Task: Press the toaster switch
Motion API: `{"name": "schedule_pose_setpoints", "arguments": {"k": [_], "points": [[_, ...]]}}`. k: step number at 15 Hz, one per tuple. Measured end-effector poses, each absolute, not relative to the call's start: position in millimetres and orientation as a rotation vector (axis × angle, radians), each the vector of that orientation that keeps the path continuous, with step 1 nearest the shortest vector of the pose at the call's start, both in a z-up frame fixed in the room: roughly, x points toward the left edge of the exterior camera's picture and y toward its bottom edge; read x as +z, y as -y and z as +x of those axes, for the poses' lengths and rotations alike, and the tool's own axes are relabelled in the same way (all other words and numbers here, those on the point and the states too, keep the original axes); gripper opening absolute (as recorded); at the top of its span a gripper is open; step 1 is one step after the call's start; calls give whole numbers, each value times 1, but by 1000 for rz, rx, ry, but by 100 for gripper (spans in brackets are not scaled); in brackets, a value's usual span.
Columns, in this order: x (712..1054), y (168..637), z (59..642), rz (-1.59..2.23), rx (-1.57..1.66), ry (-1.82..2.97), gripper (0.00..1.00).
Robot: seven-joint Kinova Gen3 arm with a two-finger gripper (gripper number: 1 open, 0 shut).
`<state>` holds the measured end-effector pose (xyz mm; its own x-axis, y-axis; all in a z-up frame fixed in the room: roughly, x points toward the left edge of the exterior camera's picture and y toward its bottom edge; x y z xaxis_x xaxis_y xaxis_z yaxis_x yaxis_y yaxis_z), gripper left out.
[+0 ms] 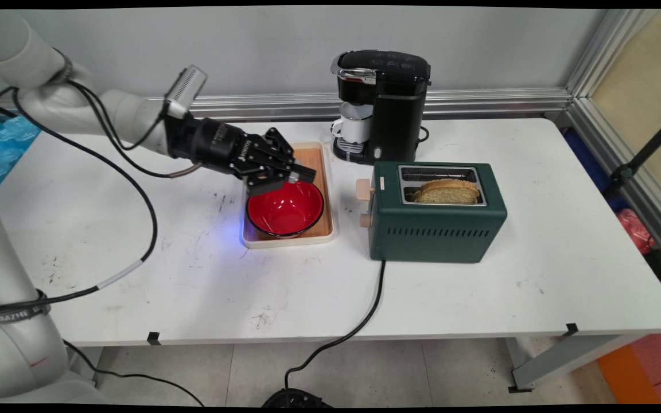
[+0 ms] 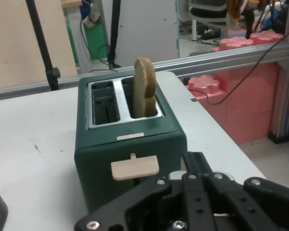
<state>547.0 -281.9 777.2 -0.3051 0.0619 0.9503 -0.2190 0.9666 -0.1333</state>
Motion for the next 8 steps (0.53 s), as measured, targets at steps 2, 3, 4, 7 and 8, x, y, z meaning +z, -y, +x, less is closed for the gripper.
{"name": "schedule_pose_setpoints", "arguments": {"k": [2,3,4,7,8], "points": [[770,287,536,143,281,1858,0],[767,290,531,157,283,1855,0],[763,293,526,170,285,1851,0],[756,301,512,207,289,1840,0],[753,303,508,222,286,1837,0]]}}
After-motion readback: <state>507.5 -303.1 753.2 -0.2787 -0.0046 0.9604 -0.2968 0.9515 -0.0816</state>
